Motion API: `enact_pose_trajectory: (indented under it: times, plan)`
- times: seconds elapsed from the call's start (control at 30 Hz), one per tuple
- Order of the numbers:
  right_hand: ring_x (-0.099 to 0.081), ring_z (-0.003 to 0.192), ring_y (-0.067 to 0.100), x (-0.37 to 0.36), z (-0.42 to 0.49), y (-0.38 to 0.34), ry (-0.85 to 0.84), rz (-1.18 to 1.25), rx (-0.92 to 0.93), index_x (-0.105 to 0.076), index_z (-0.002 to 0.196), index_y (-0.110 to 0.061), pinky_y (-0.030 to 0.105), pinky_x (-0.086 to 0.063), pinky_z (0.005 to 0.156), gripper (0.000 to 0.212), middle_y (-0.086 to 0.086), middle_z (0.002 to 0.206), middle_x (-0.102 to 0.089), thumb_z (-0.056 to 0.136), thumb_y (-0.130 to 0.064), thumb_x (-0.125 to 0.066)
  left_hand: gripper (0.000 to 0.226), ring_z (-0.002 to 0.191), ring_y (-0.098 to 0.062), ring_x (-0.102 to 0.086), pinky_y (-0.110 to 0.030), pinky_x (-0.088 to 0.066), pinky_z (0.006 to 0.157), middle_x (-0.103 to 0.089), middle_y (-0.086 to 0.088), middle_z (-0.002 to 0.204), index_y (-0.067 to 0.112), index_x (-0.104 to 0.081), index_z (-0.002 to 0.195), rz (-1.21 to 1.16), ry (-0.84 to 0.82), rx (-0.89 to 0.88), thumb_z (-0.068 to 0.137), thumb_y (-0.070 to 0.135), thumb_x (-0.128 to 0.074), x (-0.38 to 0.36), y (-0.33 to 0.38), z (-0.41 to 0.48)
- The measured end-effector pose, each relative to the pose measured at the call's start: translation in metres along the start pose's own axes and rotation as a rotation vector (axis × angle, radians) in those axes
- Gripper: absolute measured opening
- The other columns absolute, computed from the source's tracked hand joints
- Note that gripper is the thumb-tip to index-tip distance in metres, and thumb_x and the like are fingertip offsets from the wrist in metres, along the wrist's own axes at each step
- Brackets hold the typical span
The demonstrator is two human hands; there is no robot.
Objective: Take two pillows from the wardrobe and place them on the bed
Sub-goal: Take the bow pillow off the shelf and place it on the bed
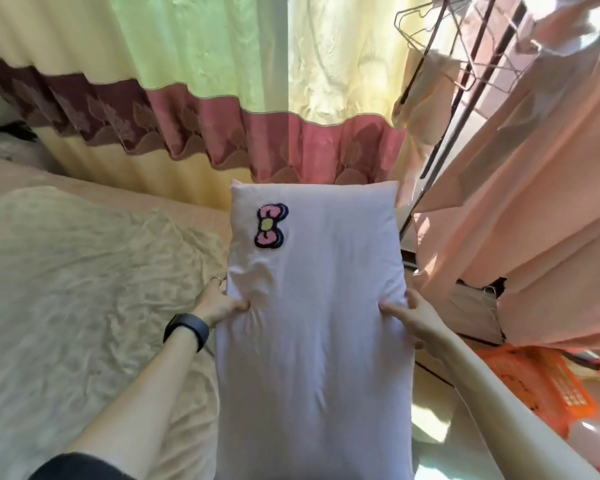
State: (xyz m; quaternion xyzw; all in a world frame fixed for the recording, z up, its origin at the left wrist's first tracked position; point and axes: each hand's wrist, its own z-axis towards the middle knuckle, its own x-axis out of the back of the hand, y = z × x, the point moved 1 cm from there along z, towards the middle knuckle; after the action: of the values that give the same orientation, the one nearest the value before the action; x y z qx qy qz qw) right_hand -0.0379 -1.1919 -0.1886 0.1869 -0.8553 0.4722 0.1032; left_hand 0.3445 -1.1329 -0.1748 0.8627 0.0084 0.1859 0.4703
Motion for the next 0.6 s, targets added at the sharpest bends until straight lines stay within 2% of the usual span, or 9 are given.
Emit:
enact_pose_trajectory:
  times: [0.07,0.13,0.17,0.27,0.33,0.4,0.47,0.53,0.6]
  plan:
    - [-0.064,0.099,0.022,-0.002,0.04,-0.038,-0.039,-0.002,0.031,-0.047,0.142,-0.027,0.035,-0.054,0.071,0.071,-0.002,0.125,-0.06,0.08,-0.04,-0.08,0.069,0.106,-0.028,-0.065,-0.045,-0.054,0.094,-0.066,-0.011,0.126,0.007,-0.05,0.136,-0.04,0.045,0.009,0.075,0.0,-0.08,0.01,0.019,0.021]
    - [-0.065,0.087,0.012,-0.011,0.074,-0.075,-0.081,-0.019,0.083,-0.05,0.139,-0.021,0.022,-0.052,0.057,0.066,-0.008,0.108,-0.063,0.082,-0.033,-0.08,0.067,0.104,-0.025,-0.065,-0.043,-0.054,0.093,-0.064,-0.011,0.128,0.007,-0.05,0.134,-0.077,0.095,0.024,0.075,-0.001,-0.081,0.022,0.032,0.039]
    - [-0.065,0.082,0.009,-0.018,0.091,-0.092,-0.105,-0.032,0.106,-0.052,0.136,-0.019,0.02,-0.05,0.053,0.062,-0.01,0.102,-0.063,0.083,-0.031,-0.08,0.065,0.099,-0.023,-0.064,-0.041,-0.054,0.091,-0.063,-0.01,0.127,0.009,-0.05,0.131,-0.092,0.128,0.034,0.075,-0.001,-0.081,0.029,0.037,0.05]
    - [-0.068,0.085,0.016,-0.046,0.142,-0.143,-0.183,-0.034,0.124,-0.054,0.127,-0.017,0.025,-0.054,0.06,0.052,-0.001,0.105,-0.067,0.083,-0.026,-0.08,0.076,0.103,-0.027,-0.062,-0.043,-0.053,0.089,-0.061,-0.011,0.125,0.01,-0.044,0.139,-0.13,0.217,0.062,0.075,0.001,-0.083,0.055,0.052,0.088]
    - [-0.065,0.079,0.009,-0.07,0.179,-0.178,-0.222,-0.035,0.148,-0.053,0.118,-0.022,0.016,-0.051,0.051,0.045,-0.004,0.1,-0.066,0.083,-0.024,-0.081,0.078,0.101,-0.028,-0.062,-0.04,-0.054,0.083,-0.062,-0.011,0.124,0.009,-0.043,0.14,-0.164,0.267,0.081,0.074,0.002,-0.083,0.076,0.056,0.122]
    - [-0.065,0.076,0.004,-0.1,0.217,-0.217,-0.277,-0.045,0.172,-0.054,0.115,-0.025,0.01,-0.048,0.047,0.046,-0.008,0.101,-0.067,0.08,-0.023,-0.084,0.07,0.092,-0.024,-0.062,-0.034,-0.053,0.07,-0.064,-0.007,0.117,0.015,-0.047,0.133,-0.196,0.3,0.098,0.074,0.002,-0.083,0.103,0.064,0.161]
    - [-0.068,0.072,0.0,-0.133,0.255,-0.26,-0.325,-0.055,0.19,-0.057,0.112,-0.029,0.011,-0.049,0.047,0.048,-0.013,0.1,-0.067,0.075,-0.021,-0.087,0.064,0.093,-0.027,-0.063,-0.033,-0.053,0.067,-0.064,-0.012,0.123,0.021,-0.049,0.123,-0.228,0.341,0.096,0.073,0.002,-0.084,0.135,0.073,0.204]
    - [-0.068,0.074,-0.003,-0.17,0.295,-0.308,-0.353,-0.073,0.22,-0.059,0.114,-0.032,0.014,-0.049,0.048,0.054,-0.013,0.104,-0.067,0.071,-0.021,-0.089,0.074,0.092,-0.026,-0.064,-0.031,-0.052,0.063,-0.062,-0.015,0.128,0.017,-0.047,0.135,-0.257,0.381,0.112,0.072,0.003,-0.085,0.172,0.085,0.249]
    - [-0.064,0.083,0.001,-0.206,0.328,-0.355,-0.376,-0.107,0.252,-0.056,0.12,-0.031,0.02,-0.047,0.054,0.063,-0.013,0.108,-0.066,0.068,-0.023,-0.091,0.091,0.102,-0.031,-0.064,-0.034,-0.054,0.067,-0.059,-0.016,0.134,0.013,-0.036,0.148,-0.284,0.423,0.14,0.072,0.004,-0.086,0.207,0.097,0.287]
